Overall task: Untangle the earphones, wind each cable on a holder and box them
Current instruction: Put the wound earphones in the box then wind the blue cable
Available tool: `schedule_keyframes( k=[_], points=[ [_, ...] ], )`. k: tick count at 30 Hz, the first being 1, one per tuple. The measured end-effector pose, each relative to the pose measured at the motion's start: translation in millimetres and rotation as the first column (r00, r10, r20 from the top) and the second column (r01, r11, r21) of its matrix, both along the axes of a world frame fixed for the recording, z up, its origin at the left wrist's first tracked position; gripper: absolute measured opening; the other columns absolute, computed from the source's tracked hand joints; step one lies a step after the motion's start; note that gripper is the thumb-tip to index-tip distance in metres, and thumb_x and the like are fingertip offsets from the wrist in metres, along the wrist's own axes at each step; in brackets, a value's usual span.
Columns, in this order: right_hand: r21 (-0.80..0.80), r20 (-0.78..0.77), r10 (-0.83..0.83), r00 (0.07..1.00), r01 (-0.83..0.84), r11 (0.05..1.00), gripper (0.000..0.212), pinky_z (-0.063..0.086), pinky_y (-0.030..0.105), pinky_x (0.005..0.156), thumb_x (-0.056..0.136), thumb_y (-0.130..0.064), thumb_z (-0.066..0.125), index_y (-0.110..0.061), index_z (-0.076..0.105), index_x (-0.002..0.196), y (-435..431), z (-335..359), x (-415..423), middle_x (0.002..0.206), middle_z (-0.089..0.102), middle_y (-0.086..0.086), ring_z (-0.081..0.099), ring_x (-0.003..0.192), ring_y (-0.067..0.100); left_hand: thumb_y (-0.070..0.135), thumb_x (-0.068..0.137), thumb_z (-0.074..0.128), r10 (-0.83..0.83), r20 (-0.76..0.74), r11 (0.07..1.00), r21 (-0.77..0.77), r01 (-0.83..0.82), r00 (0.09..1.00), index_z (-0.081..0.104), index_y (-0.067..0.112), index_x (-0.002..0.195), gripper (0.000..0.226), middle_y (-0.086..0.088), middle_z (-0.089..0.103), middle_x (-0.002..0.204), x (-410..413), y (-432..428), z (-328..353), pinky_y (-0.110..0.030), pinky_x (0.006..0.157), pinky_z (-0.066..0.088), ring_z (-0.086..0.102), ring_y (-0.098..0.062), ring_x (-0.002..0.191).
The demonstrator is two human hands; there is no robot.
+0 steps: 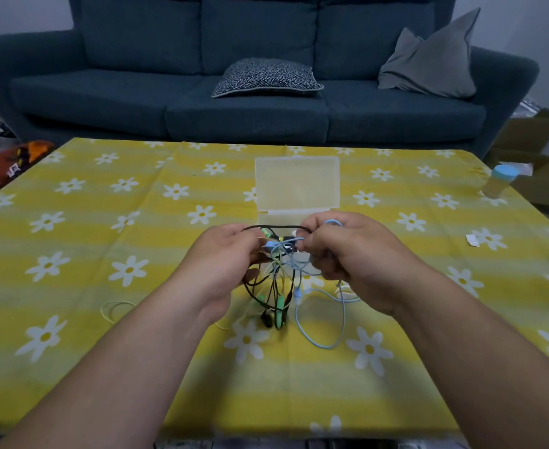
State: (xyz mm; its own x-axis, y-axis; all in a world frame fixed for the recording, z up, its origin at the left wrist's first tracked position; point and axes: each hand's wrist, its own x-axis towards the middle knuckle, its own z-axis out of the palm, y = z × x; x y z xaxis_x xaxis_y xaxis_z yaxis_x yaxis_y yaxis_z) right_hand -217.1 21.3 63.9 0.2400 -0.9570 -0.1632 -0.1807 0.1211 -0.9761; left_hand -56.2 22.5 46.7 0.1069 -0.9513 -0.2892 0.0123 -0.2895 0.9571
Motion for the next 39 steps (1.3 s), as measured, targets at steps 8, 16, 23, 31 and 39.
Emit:
schedule_keyframes(
  k=[8, 16, 23, 31, 39],
  points=[
    [0.013, -0.114, -0.183, 0.977, 0.185, 0.983, 0.008, 0.018, 0.026, 0.049, 0.071, -0.011, 0.055, -0.010, 0.053, 0.062, -6.1, -5.3, -3.2, 0.067, 0.034, 0.010, 0.026, 0.052, 0.018, -0.003, 0.088, 0.057, -0.030, -0.278, 0.998, 0.048, 0.046, 0.960, 0.068, 0.012, 0.089, 0.018, -0.007, 0.071, 0.078, 3.2, 1.1, 4.7, -0.031, 0.068, 0.049, 0.063, -0.017, 0.064],
    [0.041, 0.163, -0.062, 0.985, 0.056, 0.998, 0.008, 0.019, 0.030, 0.053, 0.074, 0.000, 0.057, -0.003, 0.064, 0.073, -2.0, 0.1, -5.0, 0.061, 0.058, -0.004, 0.032, 0.055, 0.014, -0.003, 0.082, 0.069, -0.052, -0.118, 0.998, 0.019, 0.054, 0.992, 0.065, 0.015, 0.086, 0.018, 0.003, 0.066, 0.066, 5.7, -0.1, 0.7, -0.022, 0.059, 0.046, 0.058, -0.009, 0.055],
    [0.033, 0.194, -0.158, 0.968, 0.154, 0.988, 0.024, 0.020, 0.029, 0.053, 0.083, 0.002, 0.062, -0.015, 0.069, 0.068, -4.7, -2.0, -2.0, 0.062, 0.053, 0.001, 0.032, 0.055, 0.013, 0.003, 0.082, 0.070, -0.149, -0.062, 0.987, -0.074, 0.144, 0.987, 0.068, 0.018, 0.085, 0.016, 0.003, 0.070, 0.075, 2.9, 3.1, 6.1, -0.028, 0.076, 0.045, 0.062, -0.008, 0.066],
    [0.151, 0.373, -0.193, 0.908, 0.146, 0.978, 0.016, 0.018, 0.033, 0.054, 0.077, -0.002, 0.048, -0.007, 0.060, 0.069, -5.5, -0.5, -6.4, 0.068, 0.054, 0.007, 0.034, 0.055, 0.017, 0.003, 0.089, 0.062, -0.151, -0.023, 0.987, -0.054, 0.150, 0.988, 0.072, 0.015, 0.086, 0.016, 0.006, 0.068, 0.068, 1.3, 4.2, 5.6, -0.027, 0.072, 0.045, 0.058, -0.006, 0.058],
    [-0.100, 0.022, -0.223, 0.974, 0.225, 0.969, 0.034, 0.016, 0.038, 0.058, 0.079, 0.005, 0.048, -0.011, 0.077, 0.070, -4.5, 3.6, -8.8, 0.062, 0.038, 0.014, 0.024, 0.056, 0.020, 0.008, 0.100, 0.049, 0.008, -0.243, 0.994, -0.102, -0.034, 0.970, 0.067, 0.013, 0.091, 0.021, 0.001, 0.058, 0.061, 6.6, -3.1, 6.0, -0.032, 0.076, 0.049, 0.065, -0.018, 0.070]
  ],
)
